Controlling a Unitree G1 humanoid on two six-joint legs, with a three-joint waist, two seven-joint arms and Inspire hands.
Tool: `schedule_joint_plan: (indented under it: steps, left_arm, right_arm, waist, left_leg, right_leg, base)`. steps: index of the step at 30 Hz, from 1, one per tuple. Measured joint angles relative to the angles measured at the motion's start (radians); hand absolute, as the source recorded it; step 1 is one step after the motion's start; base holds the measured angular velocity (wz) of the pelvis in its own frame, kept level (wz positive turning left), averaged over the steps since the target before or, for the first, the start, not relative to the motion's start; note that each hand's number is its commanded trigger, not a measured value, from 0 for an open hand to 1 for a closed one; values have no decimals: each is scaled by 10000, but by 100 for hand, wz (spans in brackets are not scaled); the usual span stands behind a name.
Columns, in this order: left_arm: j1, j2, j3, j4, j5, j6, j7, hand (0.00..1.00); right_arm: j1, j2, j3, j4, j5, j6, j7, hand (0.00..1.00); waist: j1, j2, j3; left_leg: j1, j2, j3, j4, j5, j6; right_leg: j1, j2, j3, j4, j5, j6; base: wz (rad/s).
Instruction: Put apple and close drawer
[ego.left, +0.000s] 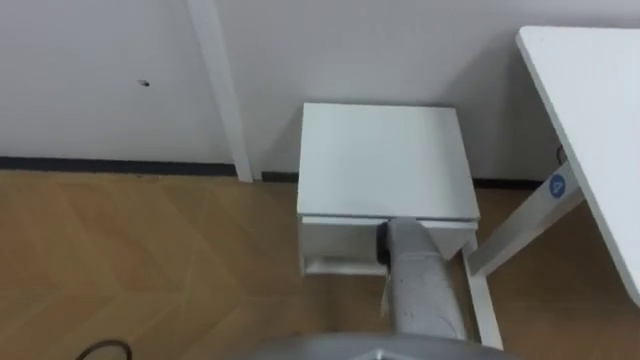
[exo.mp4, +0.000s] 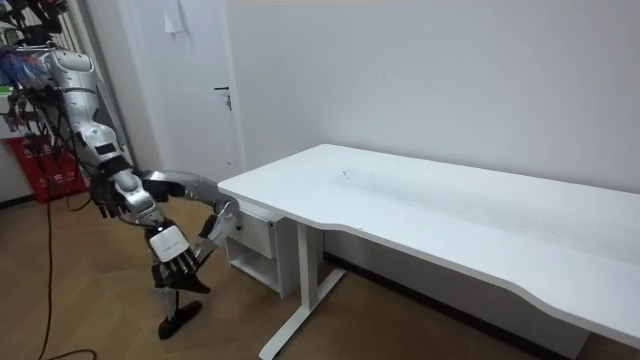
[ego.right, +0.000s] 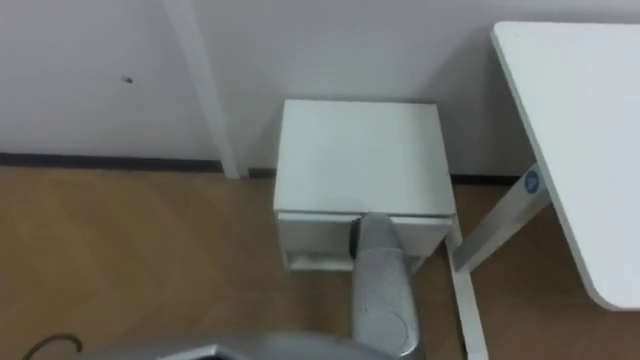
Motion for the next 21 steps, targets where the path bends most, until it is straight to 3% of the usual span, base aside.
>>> schedule_joint_plan:
  steps: [1, 2, 4, 5, 6, 7, 8, 10, 12, 16, 18, 19, 21]
  left_arm:
    - [13, 83, 18, -91, -1, -25, 27, 0]
    - [133, 79, 59, -81, -1, -4, 49, 0]
    - [204, 2, 49, -38, 6, 85, 1, 0]
    - [335, -69, 149, -20, 0, 108, 44, 0]
    - [586, -113, 186, 41, -44, 120, 138, 0]
    - [598, -43, 129, 27, -105, 159, 191, 0]
    - [426, 118, 111, -71, -212, 164, 295, 0]
    - [589, 102, 116, -59, -217, 176, 403, 0]
    - [589, 44, 108, -67, -214, 168, 427, 0]
    - [552, -81, 459, -116, -216, 180, 704, 0]
    - [509, -124, 494, -164, -219, 170, 891, 0]
    - [472, -142, 493, -176, -216, 172, 915, 0]
    - [350, -169, 497, -202, -209, 167, 914, 0]
  right_arm:
    - [-12, 82, -38, 132, -83, 117, -68, 0]
    - [-11, 128, -110, 353, -165, 290, -110, 0]
    - [103, 126, -328, 479, -160, 329, -86, 0]
    - [117, 115, -346, 558, -90, 479, -108, 0]
    - [35, 139, -351, 563, -55, 697, -119, 0]
    - [37, 198, -420, 546, -106, 762, -110, 0]
    - [91, 302, -517, 600, -213, 985, -123, 0]
    - [91, 321, -583, 648, -229, 1211, -113, 0]
    - [69, 307, -690, 627, -284, 1292, -125, 0]
    - [-46, 293, -958, 566, -299, 1277, -192, 0]
    - [-236, 296, -962, 653, -374, 1289, -230, 0]
    - [-307, 296, -962, 663, -404, 1303, -266, 0]
    - [-493, 316, -957, 671, -458, 1292, -387, 0]
  waist:
    - [44, -27, -77]
    - [98, -265, -45]
    - [40, -216, -73]
    - [105, -245, -102]
    - [127, -579, -284]
    - [123, -555, -247]
    - [180, -321, -168]
    - [437, -431, -200]
    - [574, -457, -155]
    - [843, -495, -133]
    - [965, -642, -131]
    - [991, -741, -168]
    - [1210, -857, -141]
  left_leg:
    - [-161, -128, 20, 256, -155, 113]
    - [-111, -249, 48, 298, -240, 140]
    - [112, -289, 104, -209, -86, -129]
    - [488, -407, 252, -1001, 249, -749]
    - [804, -470, 493, -1435, 372, -1343]
    - [576, -108, 552, -1000, 298, -667]
    - [158, 346, 669, -230, -358, -300]
    - [264, 265, 965, -158, -534, -168]
    - [819, 176, 1247, -926, -368, 69]
    - [1559, 18, 1643, -2000, -84, -11]
    - [1822, -31, 1735, -2458, 62, -199]
    - [1844, -30, 1749, -2517, 92, -252]
    - [1996, 29, 1695, -2701, 278, -507]
  right_leg:
    - [18, -116, 283, -28, 0, 32]
    - [364, -256, 316, -102, 0, 53]
    - [831, -327, -23, -473, 28, 44]
    - [1059, -290, -207, -1193, 92, -126]
    - [1238, -472, -269, -2182, 149, -148]
    - [1233, -486, -329, -2646, 158, -54]
    - [1188, -496, -233, -3550, 81, 102]
    - [1951, -588, -247, -5540, 51, 164]
    - [3436, -302, -675, -7861, 58, 177]
    - [5687, 432, -721, -11273, -338, 298]
    - [6877, 786, -700, -13381, -1004, 236]
    - [7059, 870, -688, -13788, -1086, 228]
    - [7599, 1084, -928, -15061, -1119, 221]
  base:
    - [11]
    - [-9]
    - [-15]
    - [-37]
    - [-30]
    - [-13]
    - [-16]
    - [-33]
    - [-22]
    - [-29]
    - [-18]
    - [-24]
    - [-33]
